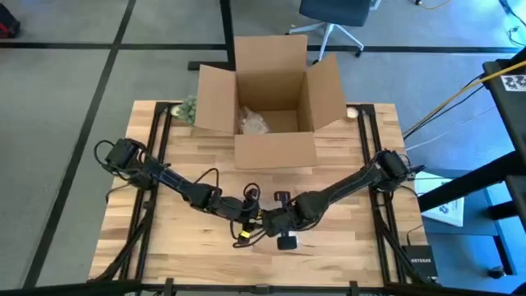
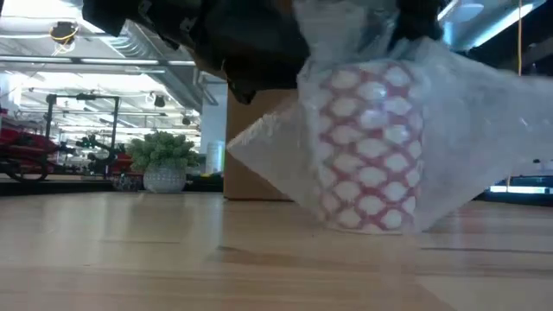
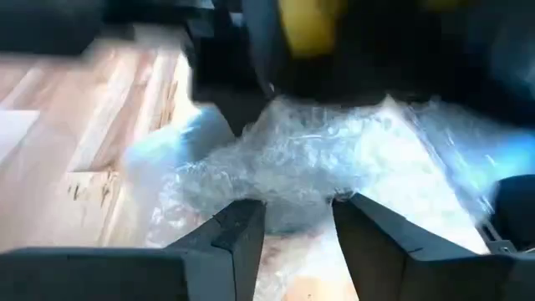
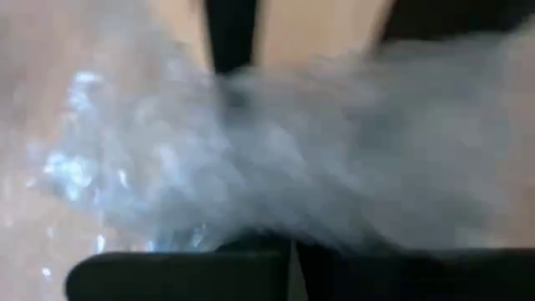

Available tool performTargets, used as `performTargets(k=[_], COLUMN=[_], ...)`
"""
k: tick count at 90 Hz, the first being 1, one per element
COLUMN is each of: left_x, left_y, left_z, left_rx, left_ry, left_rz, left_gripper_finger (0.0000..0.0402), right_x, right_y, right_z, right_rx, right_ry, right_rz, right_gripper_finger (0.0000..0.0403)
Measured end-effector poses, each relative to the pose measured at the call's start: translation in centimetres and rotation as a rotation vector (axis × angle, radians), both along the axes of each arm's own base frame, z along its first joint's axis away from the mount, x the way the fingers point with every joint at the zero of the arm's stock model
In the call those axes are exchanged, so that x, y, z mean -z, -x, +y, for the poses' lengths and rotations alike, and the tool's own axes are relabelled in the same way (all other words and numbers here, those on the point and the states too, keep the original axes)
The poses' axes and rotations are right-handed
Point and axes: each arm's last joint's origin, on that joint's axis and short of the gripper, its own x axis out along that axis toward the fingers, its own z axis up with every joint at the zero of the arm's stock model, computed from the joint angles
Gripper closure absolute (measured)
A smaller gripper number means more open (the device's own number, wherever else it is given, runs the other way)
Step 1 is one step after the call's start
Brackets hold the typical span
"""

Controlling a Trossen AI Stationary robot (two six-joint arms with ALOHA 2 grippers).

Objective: Wrap mug
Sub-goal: Wrap the red mug with the bubble wrap

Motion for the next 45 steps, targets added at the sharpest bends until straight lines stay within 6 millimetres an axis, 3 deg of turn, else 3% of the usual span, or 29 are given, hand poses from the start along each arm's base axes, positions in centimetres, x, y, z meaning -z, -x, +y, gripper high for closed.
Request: performTargets(k=[30, 45], left_x=[0.0, 0.0], left_y=[0.0, -0.1], left_z=[0.0, 0.2], left_rx=[-0.004, -0.010], left_ry=[-0.010, -0.010], left_rz=[0.000, -0.001], left_gripper_finger=[0.0274, 0.0274], right_x=[-5.8, -7.2], right_y=[0.8, 0.2], right_z=[0.0, 0.8], right_rx=[0.029, 0.046], right_ry=[0.023, 0.086], right_rz=[0.067, -0.089], right_gripper_finger=[0.0402, 0.0402])
